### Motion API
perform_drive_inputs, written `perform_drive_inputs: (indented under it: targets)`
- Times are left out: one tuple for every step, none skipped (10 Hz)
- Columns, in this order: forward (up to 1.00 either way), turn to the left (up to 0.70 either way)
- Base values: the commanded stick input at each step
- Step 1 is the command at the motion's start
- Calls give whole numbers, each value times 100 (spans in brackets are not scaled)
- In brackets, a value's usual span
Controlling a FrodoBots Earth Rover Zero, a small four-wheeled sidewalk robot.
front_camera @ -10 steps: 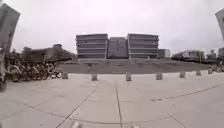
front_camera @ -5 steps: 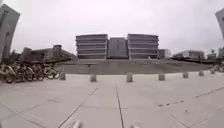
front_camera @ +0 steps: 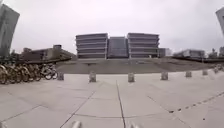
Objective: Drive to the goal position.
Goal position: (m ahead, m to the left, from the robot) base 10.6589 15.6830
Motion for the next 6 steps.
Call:
perform_drive_inputs:
  targets:
    - [70, 0]
    - [70, 0]
    - [70, 0]
    - [70, 0]
    - [70, 0]
    - [70, 0]
